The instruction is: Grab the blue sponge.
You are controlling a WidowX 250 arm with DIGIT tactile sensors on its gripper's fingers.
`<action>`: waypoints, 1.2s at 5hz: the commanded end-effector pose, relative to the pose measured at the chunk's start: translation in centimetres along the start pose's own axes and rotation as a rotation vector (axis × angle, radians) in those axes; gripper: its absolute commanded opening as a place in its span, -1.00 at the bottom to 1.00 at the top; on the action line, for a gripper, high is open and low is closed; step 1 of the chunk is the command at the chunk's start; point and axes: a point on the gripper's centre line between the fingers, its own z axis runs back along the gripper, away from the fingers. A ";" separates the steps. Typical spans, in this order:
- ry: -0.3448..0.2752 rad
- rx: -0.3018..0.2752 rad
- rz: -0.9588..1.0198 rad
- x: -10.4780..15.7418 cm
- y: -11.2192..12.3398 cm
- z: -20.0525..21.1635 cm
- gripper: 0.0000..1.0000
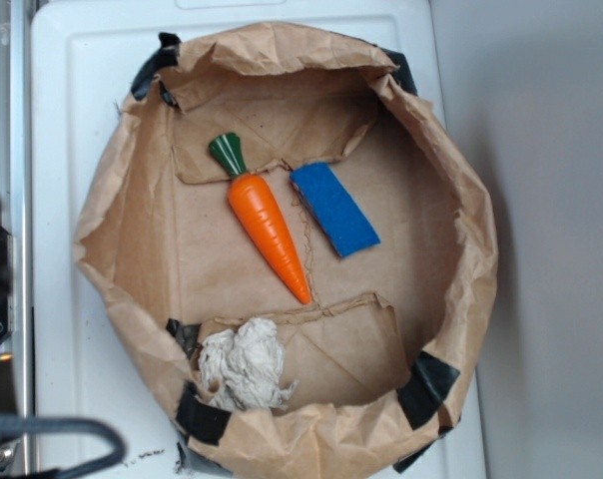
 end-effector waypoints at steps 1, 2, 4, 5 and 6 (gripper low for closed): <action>-0.085 0.006 -0.086 5.2 3.1 -3.2 1.00; -0.117 0.065 -0.246 8.6 0.5 -5.1 1.00; -0.122 0.119 -0.343 9.2 -1.1 -6.3 1.00; -0.122 0.119 -0.343 9.2 -1.1 -6.3 1.00; -0.122 0.119 -0.343 9.2 -1.1 -6.3 1.00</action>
